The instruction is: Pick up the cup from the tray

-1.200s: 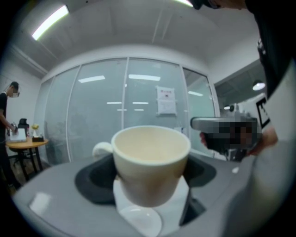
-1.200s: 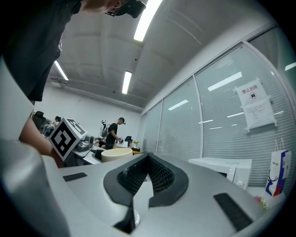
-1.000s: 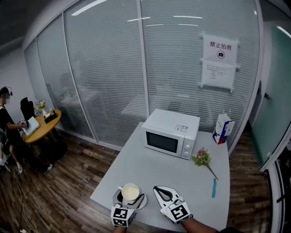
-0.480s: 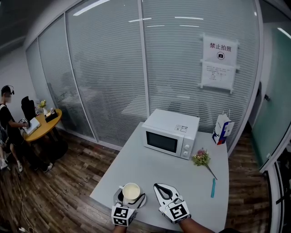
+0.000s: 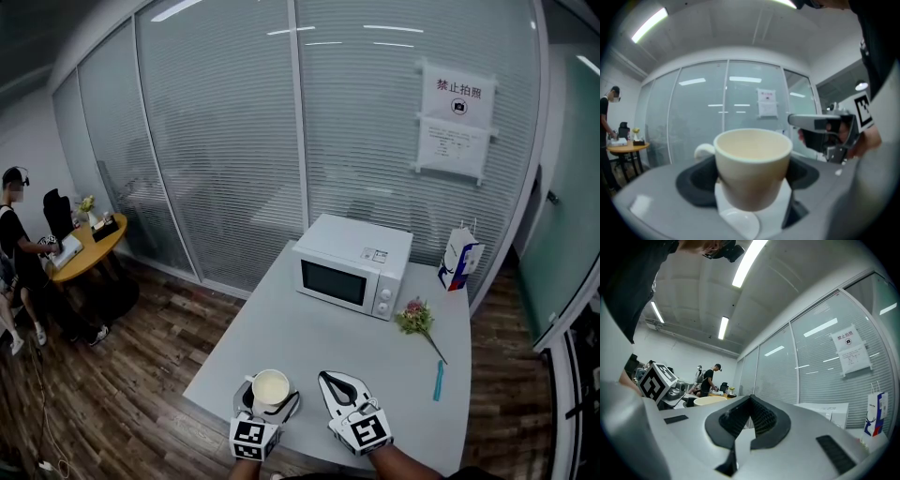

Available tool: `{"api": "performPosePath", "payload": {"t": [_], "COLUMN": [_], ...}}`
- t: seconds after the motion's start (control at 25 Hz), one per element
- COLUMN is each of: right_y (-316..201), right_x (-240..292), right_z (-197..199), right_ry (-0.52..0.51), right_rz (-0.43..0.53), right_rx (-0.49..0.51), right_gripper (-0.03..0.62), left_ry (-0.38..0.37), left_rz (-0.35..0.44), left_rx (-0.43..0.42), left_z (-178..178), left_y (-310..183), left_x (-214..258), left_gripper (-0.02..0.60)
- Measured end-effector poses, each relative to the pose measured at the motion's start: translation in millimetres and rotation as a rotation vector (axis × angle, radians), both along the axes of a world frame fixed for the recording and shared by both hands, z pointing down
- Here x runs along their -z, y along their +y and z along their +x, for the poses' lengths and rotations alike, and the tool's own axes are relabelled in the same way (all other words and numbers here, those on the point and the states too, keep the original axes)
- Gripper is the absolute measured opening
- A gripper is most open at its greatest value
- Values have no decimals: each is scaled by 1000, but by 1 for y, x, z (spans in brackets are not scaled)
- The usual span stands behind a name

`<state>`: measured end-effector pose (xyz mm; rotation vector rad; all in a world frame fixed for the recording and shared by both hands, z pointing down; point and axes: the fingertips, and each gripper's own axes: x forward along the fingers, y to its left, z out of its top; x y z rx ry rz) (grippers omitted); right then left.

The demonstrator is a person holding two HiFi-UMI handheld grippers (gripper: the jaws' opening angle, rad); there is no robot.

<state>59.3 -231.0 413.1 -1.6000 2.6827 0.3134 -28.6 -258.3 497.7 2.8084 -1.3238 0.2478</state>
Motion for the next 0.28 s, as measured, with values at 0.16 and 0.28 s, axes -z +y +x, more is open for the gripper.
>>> {"api": "performPosePath", "payload": {"t": [0.16,0.28], "right_y": [-3,-5], "right_x": [-4,-7], "right_z": [6,8], "right_ry": [-19,-34], "right_rz": [-27,-39], "right_rx": [-29,-36], "right_gripper": [-11,-11], "left_ry": [-4,-1], "left_rz": [1,-4], "left_rx": [7,7], "left_z": [-1,-1], "left_y": [-2,-3], "left_x": [0,-1], "left_gripper": [426,426]}}
